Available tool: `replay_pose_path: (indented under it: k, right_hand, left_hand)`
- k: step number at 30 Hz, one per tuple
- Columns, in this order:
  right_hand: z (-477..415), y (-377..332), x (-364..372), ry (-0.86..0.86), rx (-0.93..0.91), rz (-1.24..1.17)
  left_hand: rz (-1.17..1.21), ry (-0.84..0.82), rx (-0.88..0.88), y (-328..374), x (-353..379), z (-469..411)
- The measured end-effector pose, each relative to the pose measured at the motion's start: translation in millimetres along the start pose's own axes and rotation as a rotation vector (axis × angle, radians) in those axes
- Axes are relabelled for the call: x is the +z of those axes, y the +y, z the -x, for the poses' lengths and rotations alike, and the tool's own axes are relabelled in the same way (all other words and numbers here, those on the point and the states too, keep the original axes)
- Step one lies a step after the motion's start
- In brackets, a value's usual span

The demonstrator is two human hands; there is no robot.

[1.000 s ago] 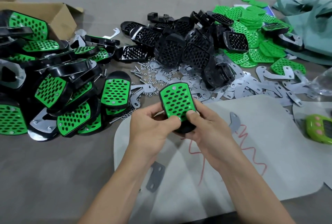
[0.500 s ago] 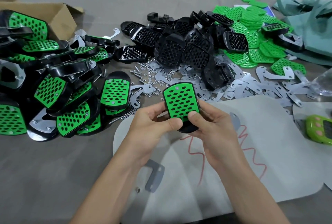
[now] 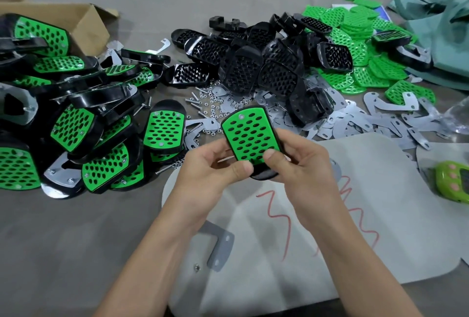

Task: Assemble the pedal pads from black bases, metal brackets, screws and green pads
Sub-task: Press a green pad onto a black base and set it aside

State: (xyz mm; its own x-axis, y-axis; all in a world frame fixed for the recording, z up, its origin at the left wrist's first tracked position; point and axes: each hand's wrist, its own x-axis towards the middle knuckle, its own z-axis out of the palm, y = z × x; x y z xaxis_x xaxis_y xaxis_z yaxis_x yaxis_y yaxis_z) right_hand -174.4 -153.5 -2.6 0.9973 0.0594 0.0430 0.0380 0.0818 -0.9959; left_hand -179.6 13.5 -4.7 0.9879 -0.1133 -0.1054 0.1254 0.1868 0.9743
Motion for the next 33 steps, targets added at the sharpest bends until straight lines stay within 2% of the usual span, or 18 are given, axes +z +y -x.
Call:
replay_pose_path:
  k: [9,14,16,19,21,23,25,27,29,33]
  right_hand:
    - [0.0,9.2,-0.3,0.028,0.079,0.004]
    - [0.3,13.0,-3.0,-0.012,0.044,0.435]
    - [-1.4,16.0,-4.2,-0.021,0.043,0.513]
    - [-1.1,17.2,-0.6,-0.004,0.055,0.373]
    - [-3.8,15.9,-3.1,-0.043,0.029,0.367]
    - [-6.6,17.1,-5.6,-0.068,0.076,0.273]
    - [-6.6,19.7,-2.6,-0.023,0.14,0.134]
    - [-5.2,20.8,1.6,0.011,0.118,0.108]
    - [-5.3,19.0,1.3,-0.025,0.1,0.073]
    - [-12.4,18.8,-7.5,-0.042,0.19,0.067]
  left_hand:
    - [-0.065,0.056,0.0,-7.0,10.3,1.9]
    - [-0.09,0.069,-0.037,-13.9,2.9,3.3]
    - [-0.133,0.052,-0.036,-15.1,2.1,3.4]
    - [-0.128,0.048,-0.011,-14.1,1.3,0.7]
    - [-0.081,0.084,-0.013,-15.8,-0.5,-0.8]
    - [-0.088,0.092,-0.002,-18.4,0.3,0.5]
    - [-0.13,0.082,0.033,-18.6,1.9,0.1]
    - [-0.141,0.087,0.084,-15.7,0.8,-2.1]
    - [-0.128,0.104,0.12,-13.1,0.0,-3.7]
    - [-0.194,0.131,0.116,-17.5,9.5,-2.2]
